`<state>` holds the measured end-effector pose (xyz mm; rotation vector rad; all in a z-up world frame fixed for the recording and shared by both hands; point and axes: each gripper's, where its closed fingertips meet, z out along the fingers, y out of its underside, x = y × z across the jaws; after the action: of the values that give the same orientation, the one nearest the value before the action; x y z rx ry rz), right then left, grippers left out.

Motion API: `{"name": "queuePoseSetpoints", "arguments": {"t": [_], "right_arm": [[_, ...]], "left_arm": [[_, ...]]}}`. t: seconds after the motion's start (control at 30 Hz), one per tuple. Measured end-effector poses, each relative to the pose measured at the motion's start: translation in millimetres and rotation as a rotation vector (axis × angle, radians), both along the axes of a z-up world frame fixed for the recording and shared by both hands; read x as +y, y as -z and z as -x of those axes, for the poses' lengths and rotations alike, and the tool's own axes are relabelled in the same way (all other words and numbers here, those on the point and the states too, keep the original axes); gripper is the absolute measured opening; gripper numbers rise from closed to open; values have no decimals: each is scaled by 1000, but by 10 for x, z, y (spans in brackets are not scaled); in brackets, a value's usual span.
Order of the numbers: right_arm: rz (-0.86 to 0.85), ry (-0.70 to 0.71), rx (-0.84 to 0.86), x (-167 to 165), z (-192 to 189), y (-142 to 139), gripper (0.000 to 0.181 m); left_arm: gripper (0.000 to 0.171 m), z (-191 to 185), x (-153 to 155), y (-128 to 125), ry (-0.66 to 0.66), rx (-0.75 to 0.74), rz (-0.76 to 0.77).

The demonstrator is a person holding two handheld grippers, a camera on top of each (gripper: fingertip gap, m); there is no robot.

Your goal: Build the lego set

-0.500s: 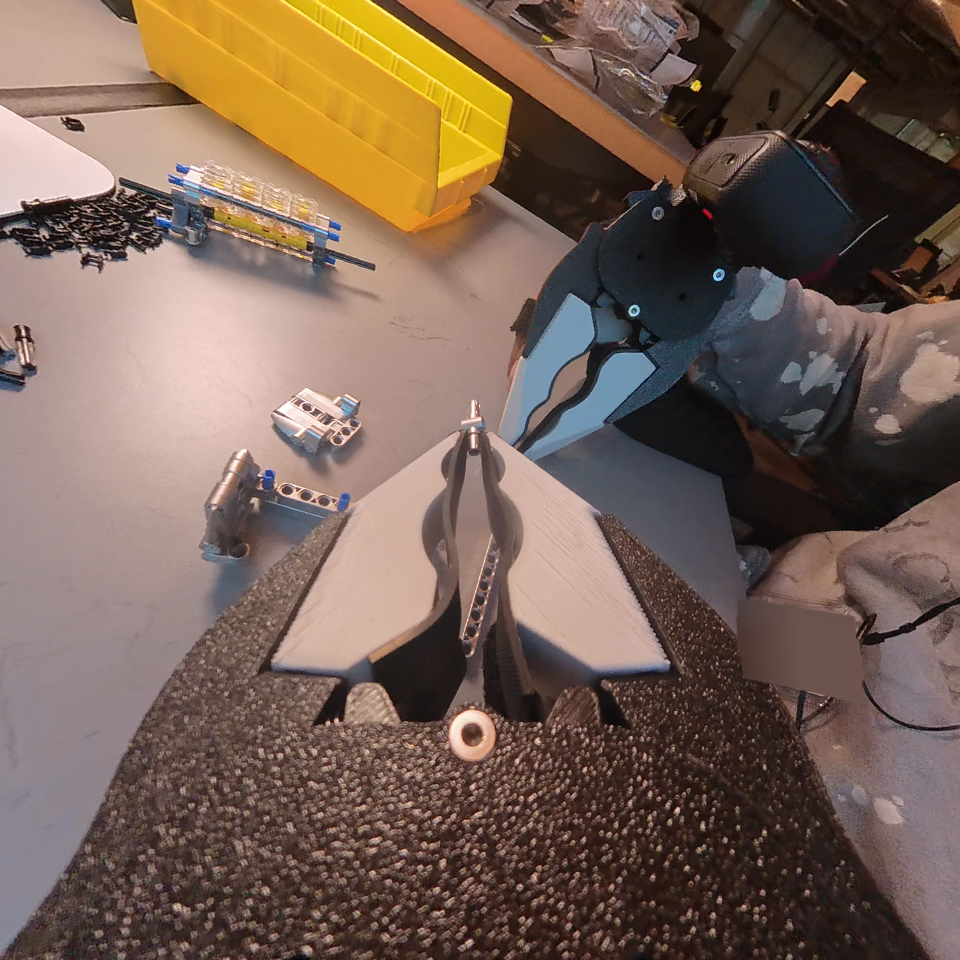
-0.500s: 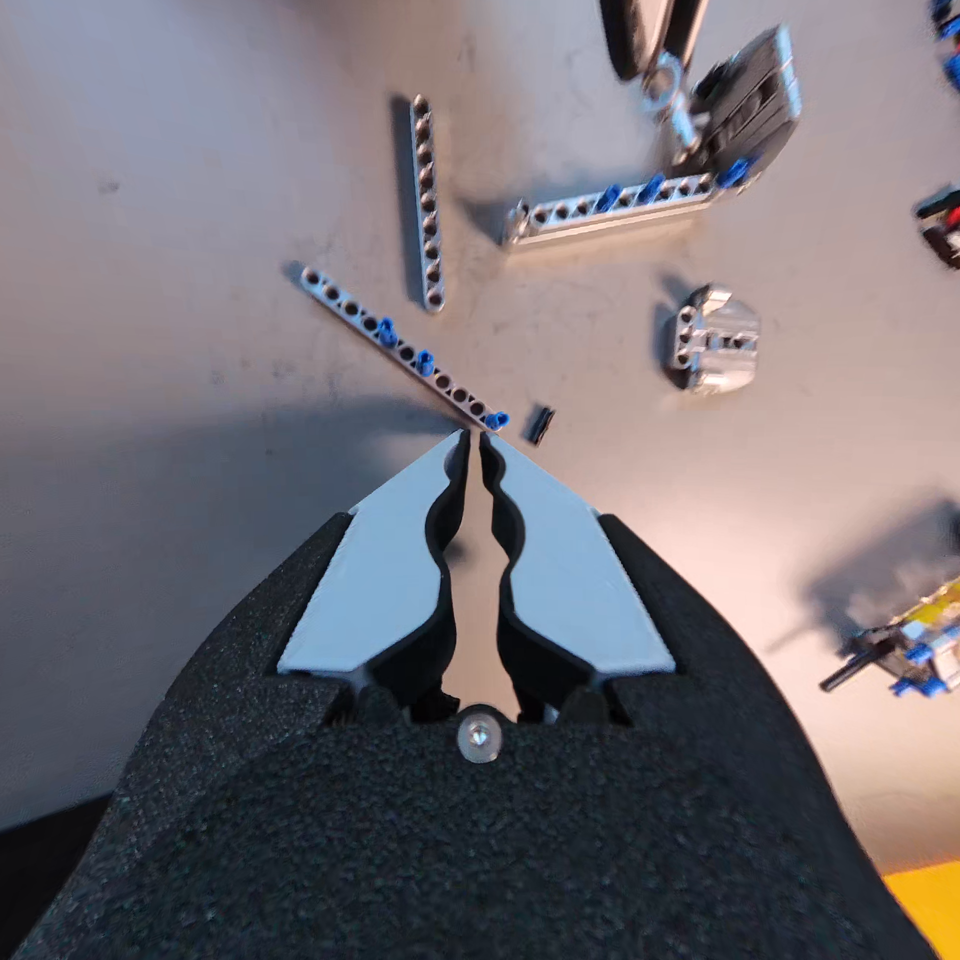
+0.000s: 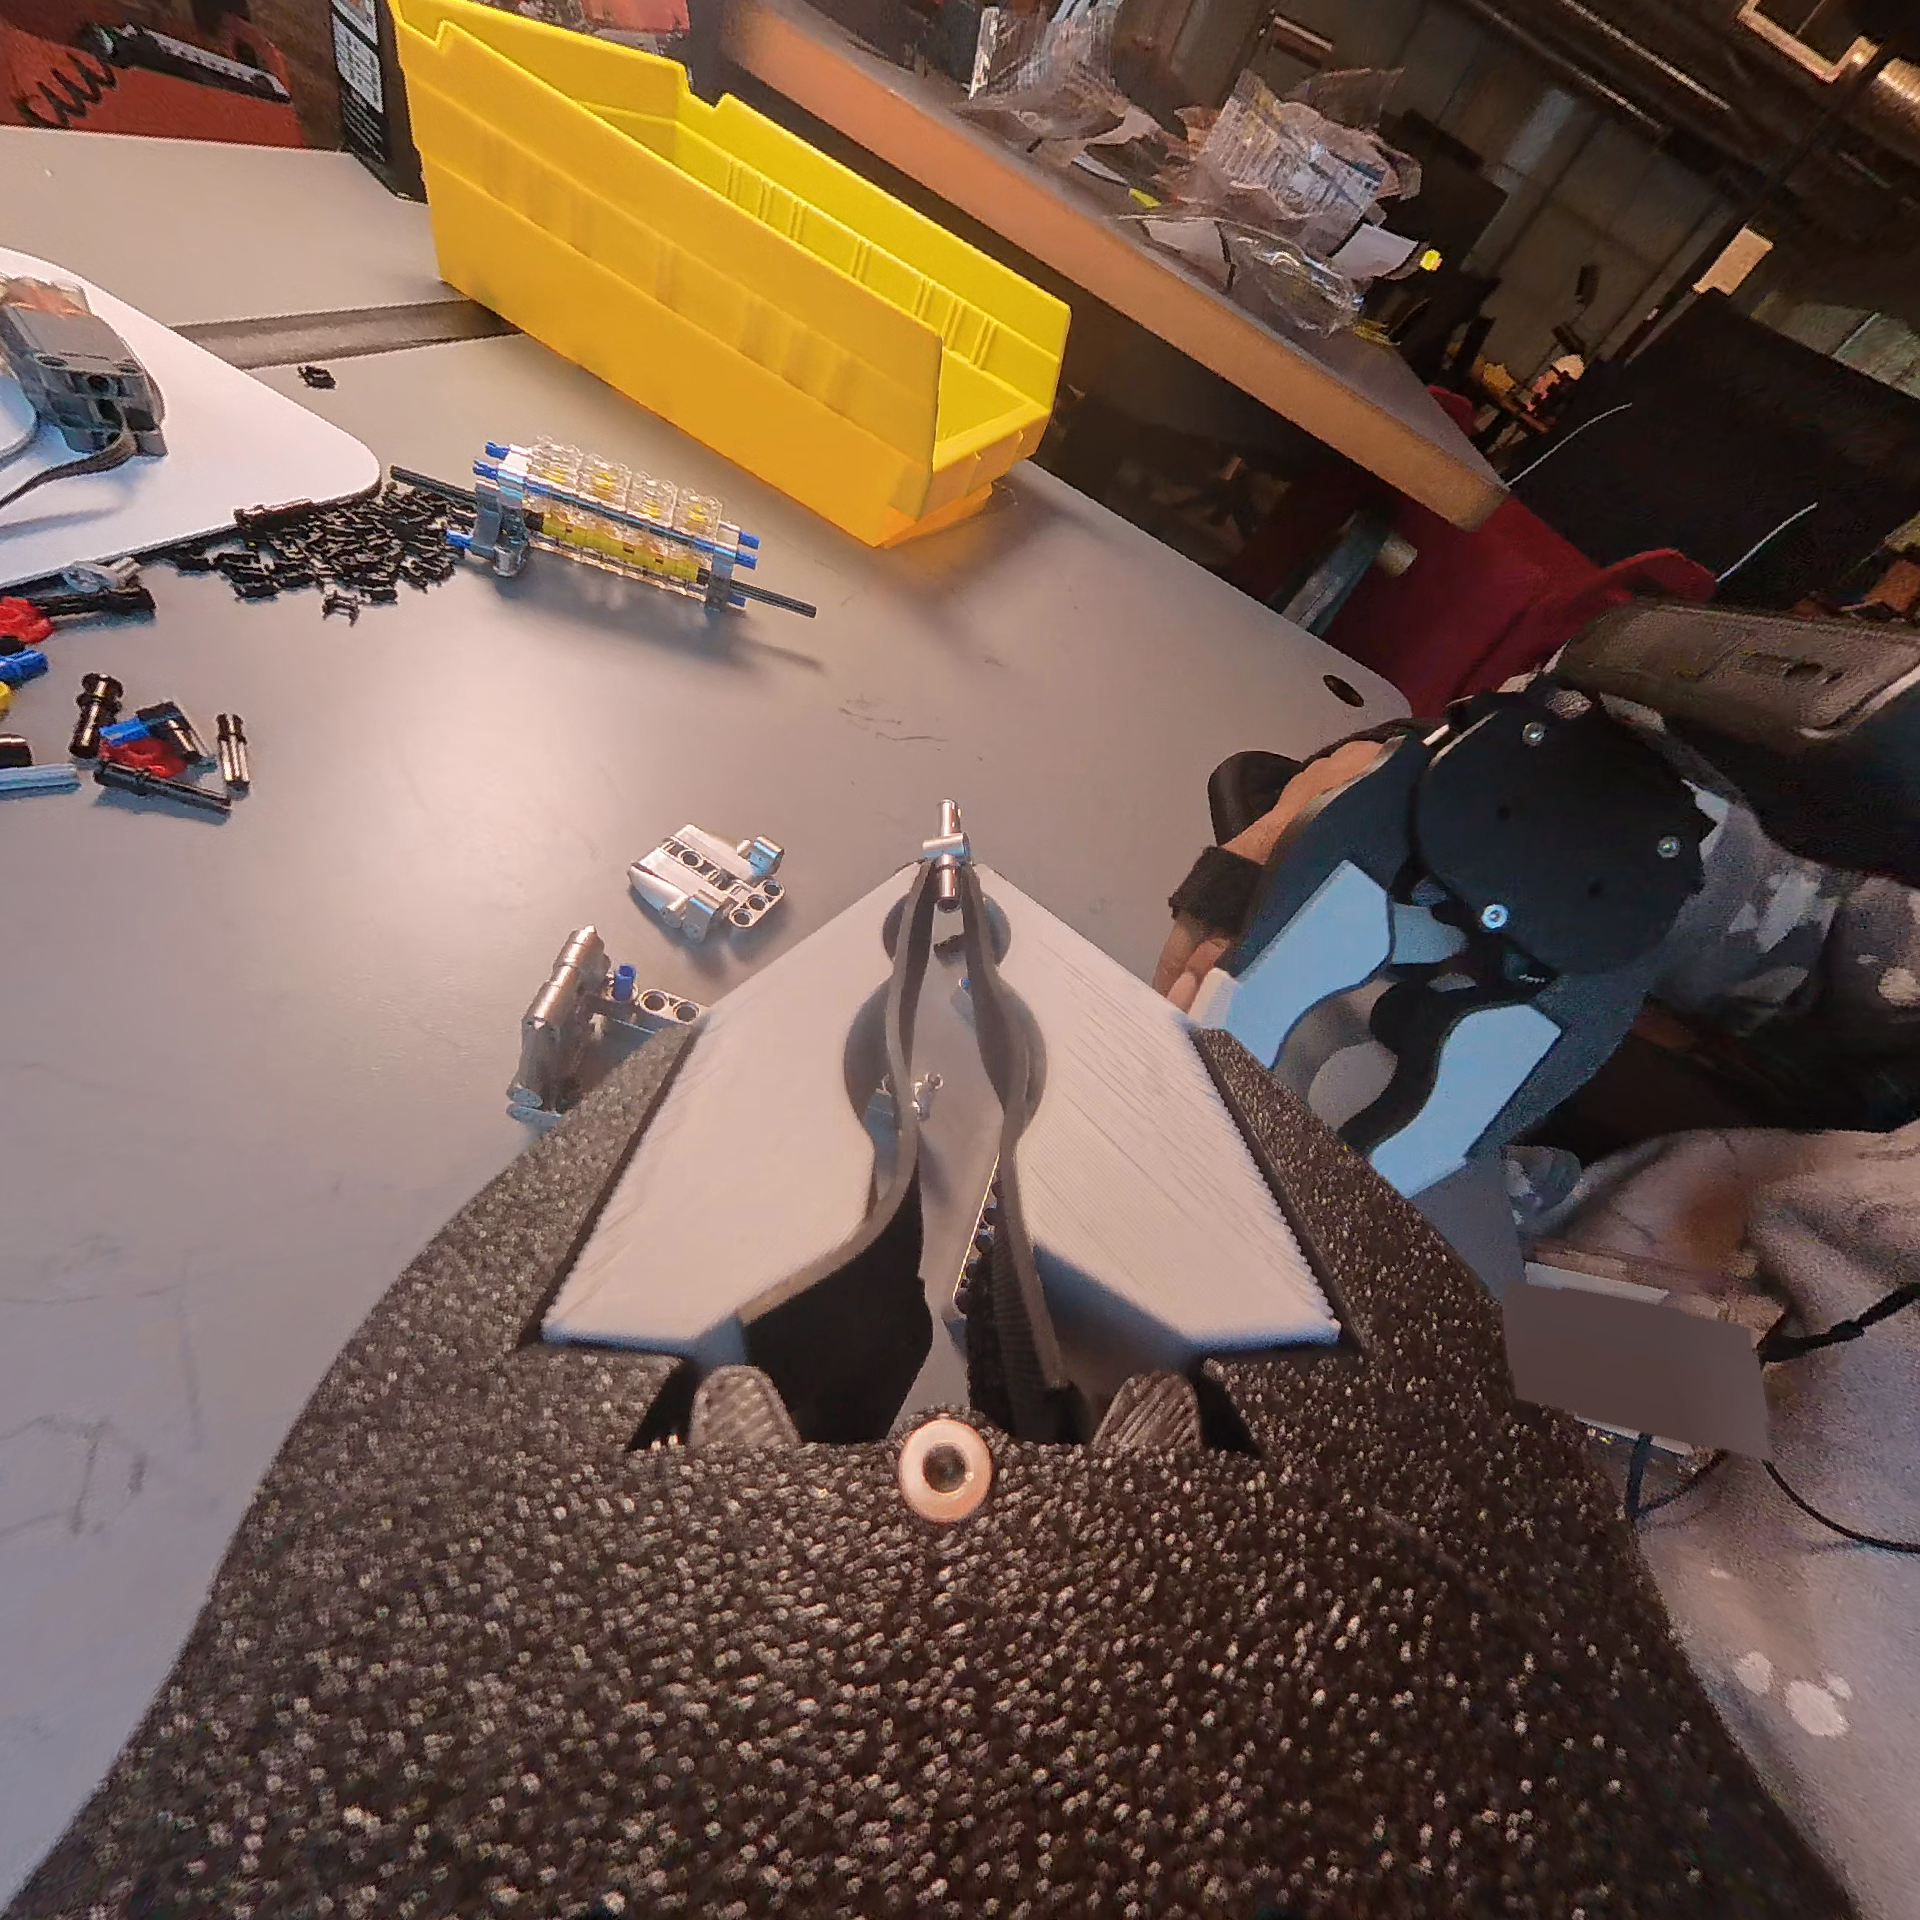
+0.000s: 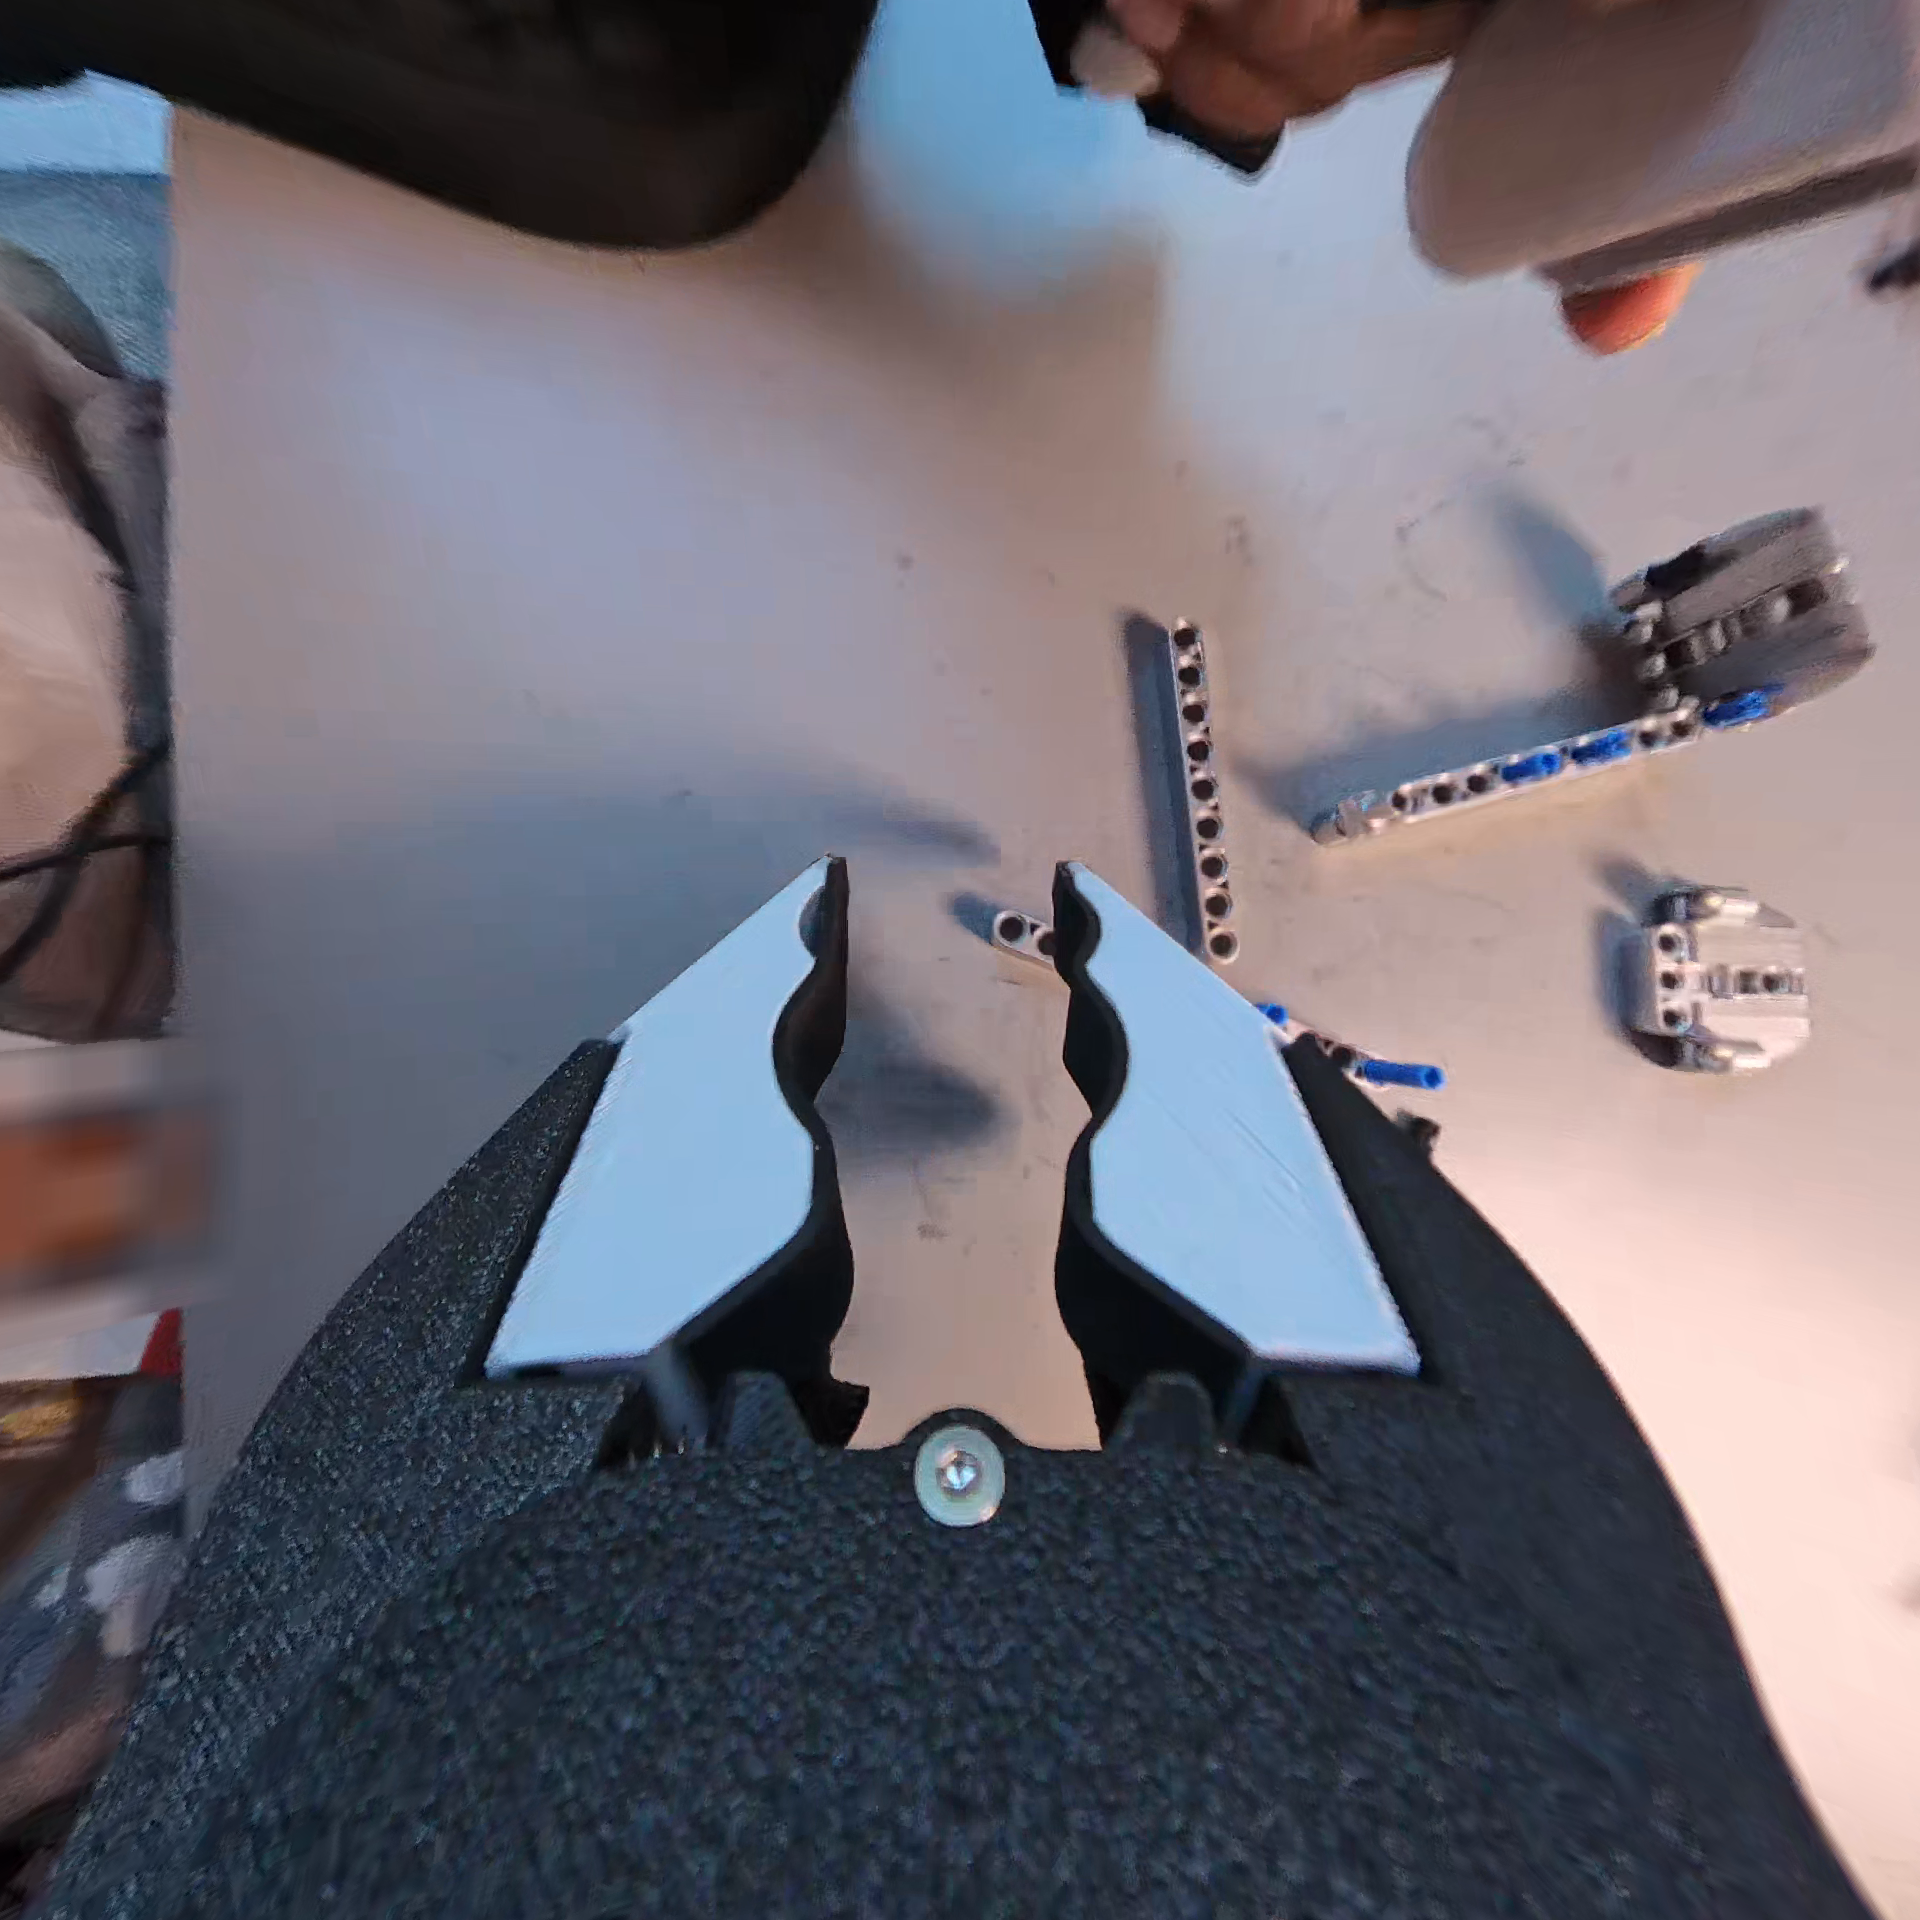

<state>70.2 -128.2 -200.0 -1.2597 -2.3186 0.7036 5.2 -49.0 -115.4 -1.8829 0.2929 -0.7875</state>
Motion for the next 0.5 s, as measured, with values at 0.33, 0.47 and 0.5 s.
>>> {"name": "queuePoseSetpoints", "arguments": {"t": [0.33, 0.47, 0.5], "right_arm": [[60, 150, -266, 385, -737, 68, 30], [93, 322, -127, 649, -650, -139, 33], [98, 362, -91, 697, -575, -160, 36]], "left_arm": [[2, -14, -20, -24, -1, 21, -8], [2, -63, -30, -33, 10, 35, -16], [2, -74, -29, -24, 14, 36, -14]]}}
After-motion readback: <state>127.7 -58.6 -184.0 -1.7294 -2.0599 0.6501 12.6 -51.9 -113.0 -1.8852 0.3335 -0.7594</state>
